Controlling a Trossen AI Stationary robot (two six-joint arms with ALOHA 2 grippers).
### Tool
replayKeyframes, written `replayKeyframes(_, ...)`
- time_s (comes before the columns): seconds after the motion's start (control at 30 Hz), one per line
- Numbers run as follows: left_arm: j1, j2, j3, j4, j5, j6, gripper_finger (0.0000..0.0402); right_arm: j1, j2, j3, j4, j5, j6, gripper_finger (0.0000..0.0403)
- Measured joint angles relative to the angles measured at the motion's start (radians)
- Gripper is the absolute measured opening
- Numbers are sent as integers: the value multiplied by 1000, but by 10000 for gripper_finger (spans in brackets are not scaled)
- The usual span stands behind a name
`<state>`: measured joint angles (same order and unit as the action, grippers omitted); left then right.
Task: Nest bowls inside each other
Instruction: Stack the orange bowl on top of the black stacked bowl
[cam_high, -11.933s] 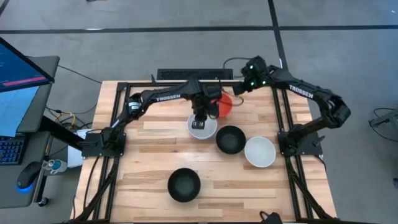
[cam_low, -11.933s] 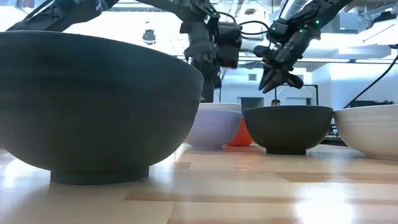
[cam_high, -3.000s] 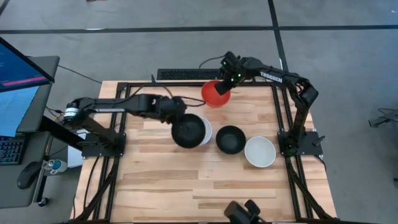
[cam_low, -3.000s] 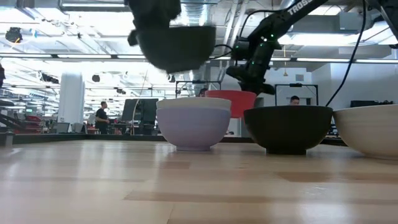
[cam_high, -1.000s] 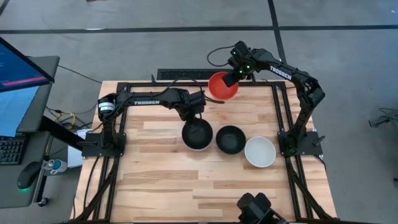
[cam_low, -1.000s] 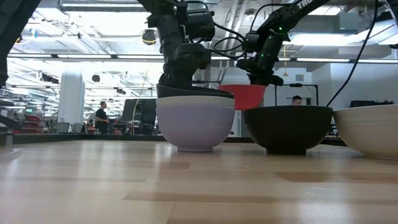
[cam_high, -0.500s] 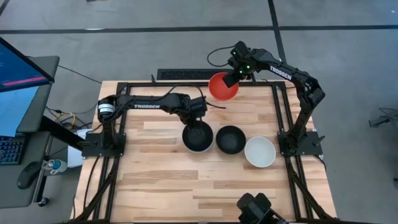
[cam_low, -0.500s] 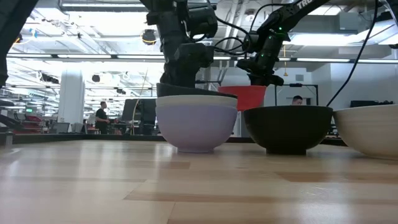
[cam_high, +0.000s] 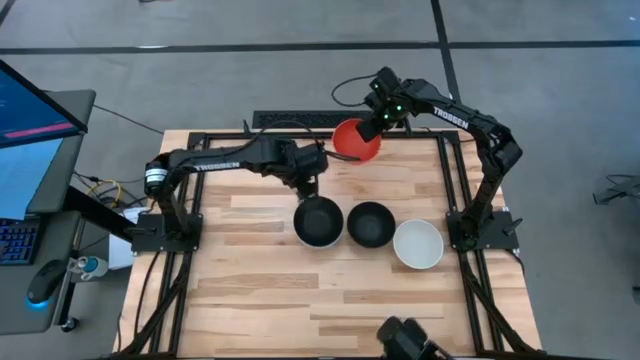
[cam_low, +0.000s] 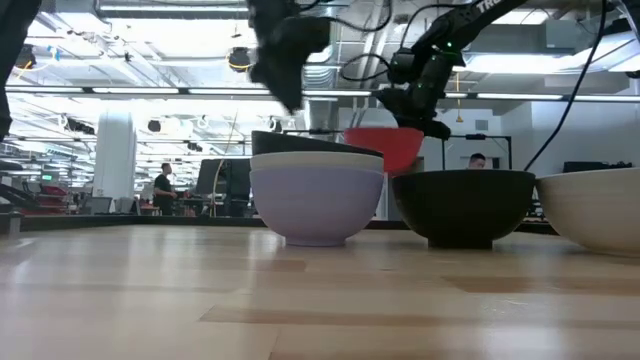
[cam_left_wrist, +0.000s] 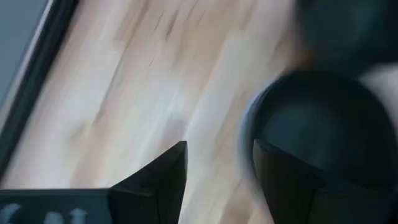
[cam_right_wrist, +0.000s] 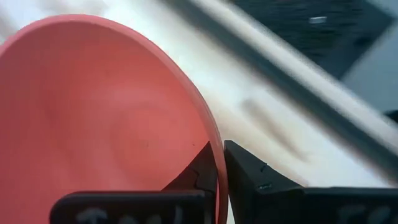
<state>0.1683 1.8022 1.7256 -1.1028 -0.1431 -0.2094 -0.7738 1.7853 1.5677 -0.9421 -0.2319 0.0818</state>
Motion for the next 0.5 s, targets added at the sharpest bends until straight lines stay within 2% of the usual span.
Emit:
replayKeyframes(0.07,-8,-11,-12,-84,-66,-1,179,43,-10,0,-9,-16,6,45)
replayKeyframes(0.13,-20,-32,-18,-130,-126,-9,179,111,-23,2,-27,25,12,47)
replayKeyframes(0.27,-46,-142,-51,-99,-192,-6,179,238,-53,31,-22,78,45,58)
replayKeyframes(0.5,-79,-419,-321,29,-233,-114,179,392,-82,125,-24,107,127,78)
